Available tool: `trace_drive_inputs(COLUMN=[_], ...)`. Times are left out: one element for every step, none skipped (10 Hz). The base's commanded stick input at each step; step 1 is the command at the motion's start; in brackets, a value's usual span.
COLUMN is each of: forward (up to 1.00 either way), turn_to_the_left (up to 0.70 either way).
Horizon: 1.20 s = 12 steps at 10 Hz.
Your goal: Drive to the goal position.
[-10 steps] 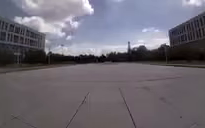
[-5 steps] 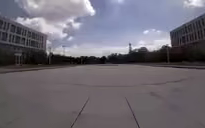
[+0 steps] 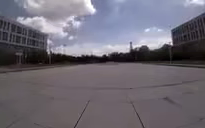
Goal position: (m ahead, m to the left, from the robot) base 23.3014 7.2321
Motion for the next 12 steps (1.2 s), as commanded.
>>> trace_drive_inputs(forward=[0.70, 0.70, 0.70, 0.70, 0.70, 0.70, 0.70, 0.70, 0.70, 0.70, 0.70, 0.70], turn_to_the_left=[0.00, 0.00, 0.00, 0.00, 0.00, 0.00, 0.00, 0.00, 0.00, 0.00, 0.00, 0.00])
